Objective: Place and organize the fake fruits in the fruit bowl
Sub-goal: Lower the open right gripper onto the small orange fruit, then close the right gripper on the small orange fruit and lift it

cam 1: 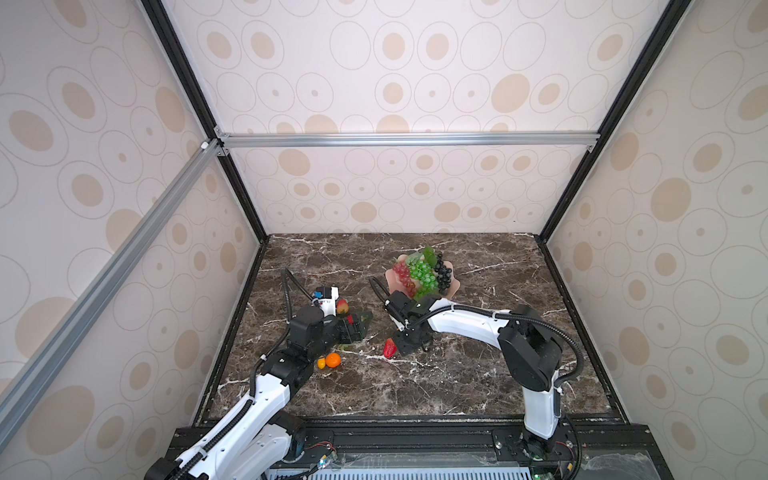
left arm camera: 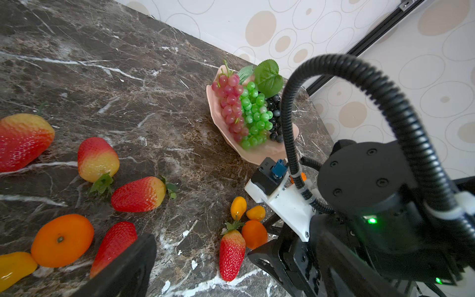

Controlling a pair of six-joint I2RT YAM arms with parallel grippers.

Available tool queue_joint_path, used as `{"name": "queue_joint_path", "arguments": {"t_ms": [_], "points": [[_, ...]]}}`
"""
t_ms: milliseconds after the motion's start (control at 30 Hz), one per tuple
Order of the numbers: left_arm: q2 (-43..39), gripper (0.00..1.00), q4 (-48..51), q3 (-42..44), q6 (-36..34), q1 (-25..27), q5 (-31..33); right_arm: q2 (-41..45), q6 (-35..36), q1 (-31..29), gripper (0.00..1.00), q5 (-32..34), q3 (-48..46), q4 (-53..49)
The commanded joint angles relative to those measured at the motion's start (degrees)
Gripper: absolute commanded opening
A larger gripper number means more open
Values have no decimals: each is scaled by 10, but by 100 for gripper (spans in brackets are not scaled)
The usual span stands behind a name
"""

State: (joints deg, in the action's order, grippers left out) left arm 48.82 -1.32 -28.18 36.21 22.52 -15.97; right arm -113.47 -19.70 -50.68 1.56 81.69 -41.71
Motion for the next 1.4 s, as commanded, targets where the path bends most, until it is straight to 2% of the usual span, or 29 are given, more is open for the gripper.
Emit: {"name": "queue_joint_path", "arguments": {"t_ms": [0,333,767,1067,1367], "points": [[-4,98,-5,3,-3,-4,3,-15,-3,-2,58,15,18,-21],[-3,98,-17,7,-3,-4,-9,-25,-3,-3,52,26,21,-23],[-9,98,-31,15,-7,-5,-22,-6,-5,-3,41,18,17,-20],[-1,98,-71,4,-26,-5,-33,123,-8,-2,40,-5,-52,16],[53,98,-103,-23,-34,-3,-30,206,-1,46,40,-4,-80,51]]}}
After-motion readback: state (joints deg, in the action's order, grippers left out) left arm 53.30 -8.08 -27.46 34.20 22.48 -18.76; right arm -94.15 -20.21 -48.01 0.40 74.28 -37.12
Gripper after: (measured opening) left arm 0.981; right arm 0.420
